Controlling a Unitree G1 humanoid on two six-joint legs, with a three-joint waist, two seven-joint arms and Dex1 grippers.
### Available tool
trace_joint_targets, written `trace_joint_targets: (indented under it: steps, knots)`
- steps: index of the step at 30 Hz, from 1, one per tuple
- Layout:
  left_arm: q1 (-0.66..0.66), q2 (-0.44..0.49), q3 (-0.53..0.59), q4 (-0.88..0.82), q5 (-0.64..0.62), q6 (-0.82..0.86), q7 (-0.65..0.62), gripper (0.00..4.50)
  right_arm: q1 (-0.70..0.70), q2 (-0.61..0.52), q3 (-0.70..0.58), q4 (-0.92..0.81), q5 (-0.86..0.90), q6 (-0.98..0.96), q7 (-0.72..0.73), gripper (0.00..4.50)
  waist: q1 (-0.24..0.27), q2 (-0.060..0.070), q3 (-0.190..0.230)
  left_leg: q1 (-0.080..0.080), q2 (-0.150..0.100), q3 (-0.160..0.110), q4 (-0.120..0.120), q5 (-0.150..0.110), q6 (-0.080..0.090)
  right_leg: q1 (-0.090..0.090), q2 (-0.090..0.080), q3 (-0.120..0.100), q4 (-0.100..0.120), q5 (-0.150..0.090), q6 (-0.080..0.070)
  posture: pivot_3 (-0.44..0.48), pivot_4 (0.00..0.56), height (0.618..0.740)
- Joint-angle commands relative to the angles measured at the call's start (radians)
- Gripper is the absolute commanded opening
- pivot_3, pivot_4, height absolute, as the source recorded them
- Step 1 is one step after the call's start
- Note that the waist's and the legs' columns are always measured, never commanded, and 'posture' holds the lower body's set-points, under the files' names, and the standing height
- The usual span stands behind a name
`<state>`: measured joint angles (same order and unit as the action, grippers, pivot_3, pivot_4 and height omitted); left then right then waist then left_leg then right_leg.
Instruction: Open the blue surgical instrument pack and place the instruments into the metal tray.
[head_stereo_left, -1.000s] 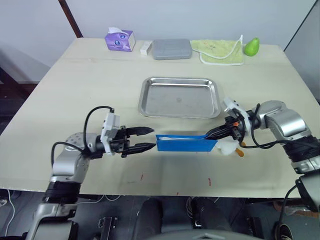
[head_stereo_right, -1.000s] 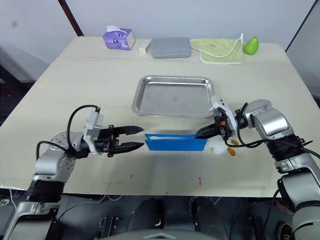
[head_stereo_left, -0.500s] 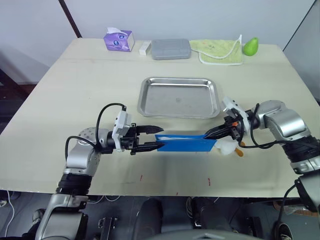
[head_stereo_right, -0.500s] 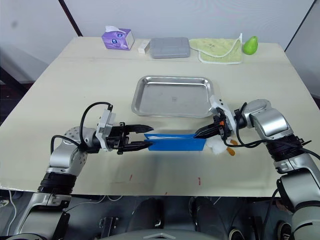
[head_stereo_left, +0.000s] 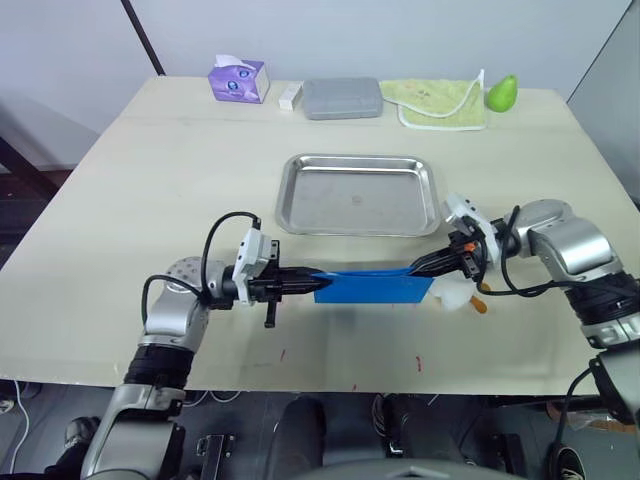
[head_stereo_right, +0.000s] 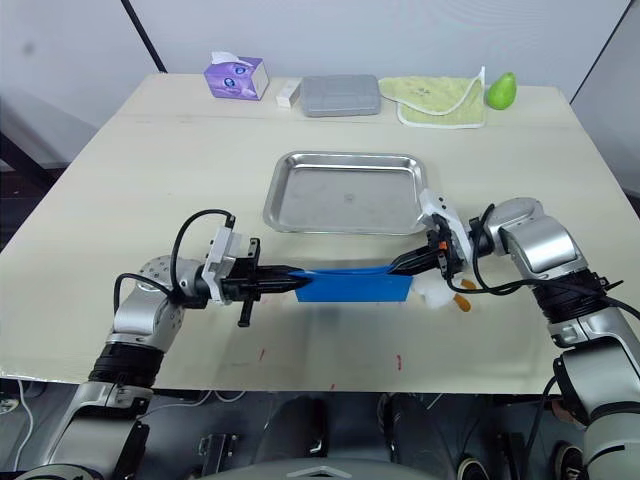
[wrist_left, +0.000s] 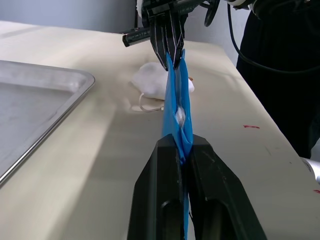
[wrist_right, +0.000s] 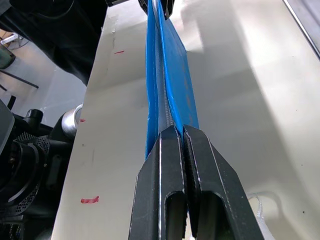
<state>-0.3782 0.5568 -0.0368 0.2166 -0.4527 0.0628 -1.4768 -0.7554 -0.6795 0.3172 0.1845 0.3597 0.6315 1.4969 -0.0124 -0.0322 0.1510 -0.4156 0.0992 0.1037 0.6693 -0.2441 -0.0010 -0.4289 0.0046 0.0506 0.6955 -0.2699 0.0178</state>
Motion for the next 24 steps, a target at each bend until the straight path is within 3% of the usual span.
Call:
trace_joint_targets:
  steps: [1,5,7,9,12,15,24]
  knots:
    - [-0.007,-0.013,-0.006,-0.007,-0.001,-0.031,-0.014,0.08,0.024,0.014,0.012,-0.028,-0.011,0.014,-0.02,0.0,0.0,0.0,0.0,0.0,0.0,0.0,0.0,0.0,0.0,0.0,0.0,0.0,0.0,0.0,0.0,0.0,0.15,0.74]
    - [-0.003,0.001,0.006,0.02,0.001,-0.059,-0.027,0.08,0.032,0.038,-0.037,-0.018,-0.006,-0.002,-0.077,0.0,-0.002,0.0,0.0,0.0,0.0,0.0,0.0,0.0,0.0,0.0,0.0,0.0,0.0,0.0,0.0,0.0,0.15,0.74]
    - [0.001,0.013,0.012,0.033,0.007,-0.076,-0.031,0.0,0.054,0.026,-0.083,-0.046,0.017,-0.025,-0.074,0.6,-0.003,0.0,0.0,0.0,0.0,0.0,0.0,0.0,0.0,0.0,0.0,0.0,0.0,0.0,0.0,0.0,0.15,0.74]
    - [0.005,0.02,0.019,0.039,0.005,-0.082,-0.03,0.0,0.086,-0.002,-0.144,-0.101,0.061,0.0,-0.08,1.41,-0.001,0.0,0.0,0.0,0.0,0.0,0.0,0.0,0.0,0.0,0.0,0.0,0.0,0.0,0.0,0.0,0.15,0.74]
    - [0.012,0.028,0.026,0.044,0.003,-0.087,-0.029,0.0,0.161,-0.072,-0.258,-0.212,0.132,0.026,-0.085,3.03,0.0,0.001,0.001,-0.001,0.0,0.0,0.0,0.0,0.0,0.0,0.0,0.0,0.0,0.0,0.0,0.0,0.15,0.74]
    - [0.018,0.034,0.034,0.044,-0.001,-0.088,-0.022,0.0,0.313,-0.172,-0.449,-0.372,0.223,0.005,-0.073,4.48,0.004,0.001,0.001,-0.001,0.0,-0.001,0.0,0.0,0.0,0.0,-0.001,0.0,0.0,0.0,0.0,0.0,0.15,0.74]
    - [0.012,0.051,0.043,0.058,-0.003,-0.085,-0.033,0.0,0.646,-0.31,-0.836,-0.64,0.387,0.114,-0.167,4.48,-0.004,0.002,0.0,0.0,0.0,-0.003,-0.001,0.0,0.0,0.001,0.001,0.0,0.0,0.0,0.0,0.0,0.15,0.74]
